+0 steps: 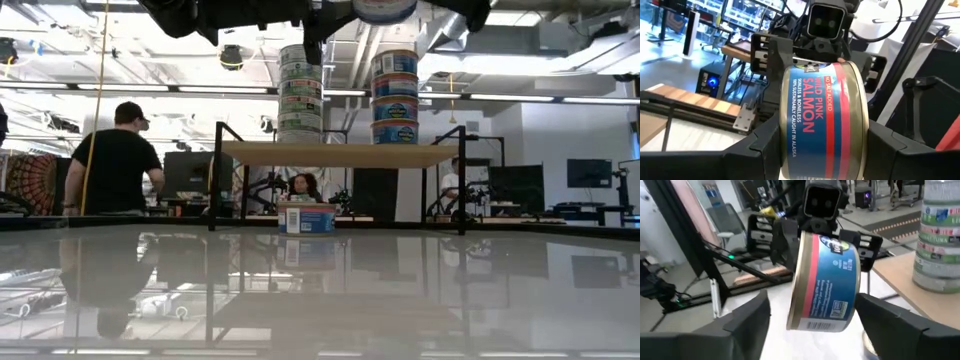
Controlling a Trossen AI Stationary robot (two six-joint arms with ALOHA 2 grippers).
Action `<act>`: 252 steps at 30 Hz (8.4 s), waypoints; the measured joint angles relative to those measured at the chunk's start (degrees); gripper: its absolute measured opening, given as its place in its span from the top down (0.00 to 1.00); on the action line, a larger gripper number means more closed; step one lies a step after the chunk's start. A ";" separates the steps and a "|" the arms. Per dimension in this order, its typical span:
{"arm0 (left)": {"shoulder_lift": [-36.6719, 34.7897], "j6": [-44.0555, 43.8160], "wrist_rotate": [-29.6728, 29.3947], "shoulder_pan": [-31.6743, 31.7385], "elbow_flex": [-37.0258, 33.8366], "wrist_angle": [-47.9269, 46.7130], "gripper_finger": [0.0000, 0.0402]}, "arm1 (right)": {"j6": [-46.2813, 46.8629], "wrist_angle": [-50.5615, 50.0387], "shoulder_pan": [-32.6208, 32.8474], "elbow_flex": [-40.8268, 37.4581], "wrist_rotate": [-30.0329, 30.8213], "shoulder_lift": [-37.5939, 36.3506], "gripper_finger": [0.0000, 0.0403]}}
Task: Stack canned seafood by type on shelf
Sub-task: Stack the blue pink tuna can on top of the other blue pink tuna cans on the shelf
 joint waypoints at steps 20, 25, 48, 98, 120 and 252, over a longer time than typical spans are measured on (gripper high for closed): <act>0.17 0.54 -1.33 0.02 0.00 0.87 0.53 | 4.81 4.81 -6.72 -0.07 -8.72 4.81 0.26; 0.16 0.59 -1.31 0.02 0.00 0.66 0.51 | 3.37 6.22 -6.70 -0.07 -8.74 5.89 0.34; -2.19 13.56 -3.37 -0.20 0.04 1.39 0.28 | 2.59 6.87 -6.70 0.79 -8.28 5.20 0.47; -12.55 50.32 -32.59 -8.01 -4.34 -19.14 0.14 | 5.83 -31.46 -44.30 26.62 -32.48 4.07 0.46; -11.80 51.35 -28.09 -2.82 2.40 -32.77 0.14 | 11.37 -23.88 -53.90 26.62 -48.35 5.74 0.46; 14.99 53.07 -3.54 17.03 54.55 -59.00 0.14 | 34.29 -23.27 -63.70 27.28 -66.36 16.75 0.36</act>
